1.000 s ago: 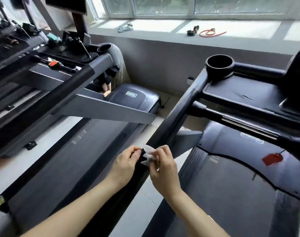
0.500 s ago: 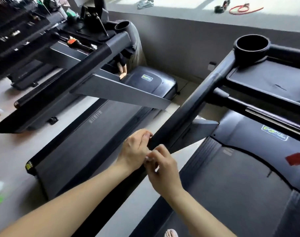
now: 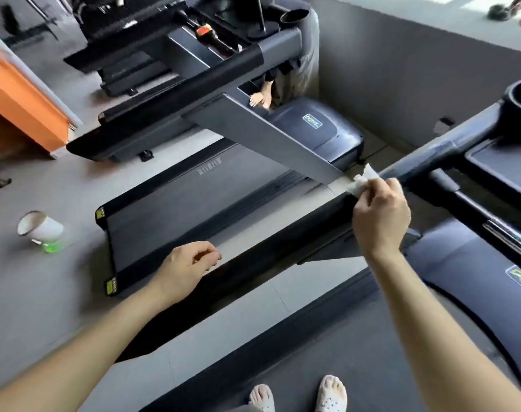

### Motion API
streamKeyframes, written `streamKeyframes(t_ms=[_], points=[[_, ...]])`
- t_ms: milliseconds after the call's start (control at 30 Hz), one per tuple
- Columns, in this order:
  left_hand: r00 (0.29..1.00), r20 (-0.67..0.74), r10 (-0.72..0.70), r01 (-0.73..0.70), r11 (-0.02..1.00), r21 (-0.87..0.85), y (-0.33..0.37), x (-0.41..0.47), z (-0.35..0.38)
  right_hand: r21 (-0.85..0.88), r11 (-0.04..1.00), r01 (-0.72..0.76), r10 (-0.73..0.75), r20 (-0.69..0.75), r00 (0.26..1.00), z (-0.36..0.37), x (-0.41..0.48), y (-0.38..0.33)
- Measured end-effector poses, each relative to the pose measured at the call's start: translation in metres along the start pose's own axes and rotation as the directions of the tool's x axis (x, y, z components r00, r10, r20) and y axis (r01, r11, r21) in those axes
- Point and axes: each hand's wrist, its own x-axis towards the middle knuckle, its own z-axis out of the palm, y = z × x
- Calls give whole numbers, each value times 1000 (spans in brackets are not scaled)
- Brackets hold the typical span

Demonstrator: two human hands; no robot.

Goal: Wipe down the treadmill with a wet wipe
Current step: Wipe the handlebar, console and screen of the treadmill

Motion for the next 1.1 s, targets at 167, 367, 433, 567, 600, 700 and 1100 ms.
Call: streamKeyframes(t_ms=[167, 367, 433, 567, 600, 700, 1100], points=[[991, 68, -118, 134, 941, -312, -24, -12, -4, 159, 974, 161, -188, 172, 967, 11, -117, -69], [977, 188, -96, 180, 848, -498, -37, -17, -11, 328, 847, 419, -525, 391, 756, 33, -248, -141], [970, 238, -54, 170, 852, -496, -50, -18, -15, 330, 830, 450, -552, 369, 748, 33, -252, -140], [955, 284, 84, 24, 934, -358, -82, -26, -31, 104, 930, 352, -364, 152, 919, 33, -207, -136], [950, 293, 109, -8, 945, -326, -87, -30, -34, 18, 968, 251, -251, 73, 965, 34, -191, -134], [940, 290, 178, -98, 958, -269, -101, -45, -41, -14, 1000, 3, -4, -64, 998, 41, -181, -140], [996, 58, 65, -18, 807, -590, -116, -53, -35, 224, 903, 366, -420, 287, 861, 47, -359, -210]])
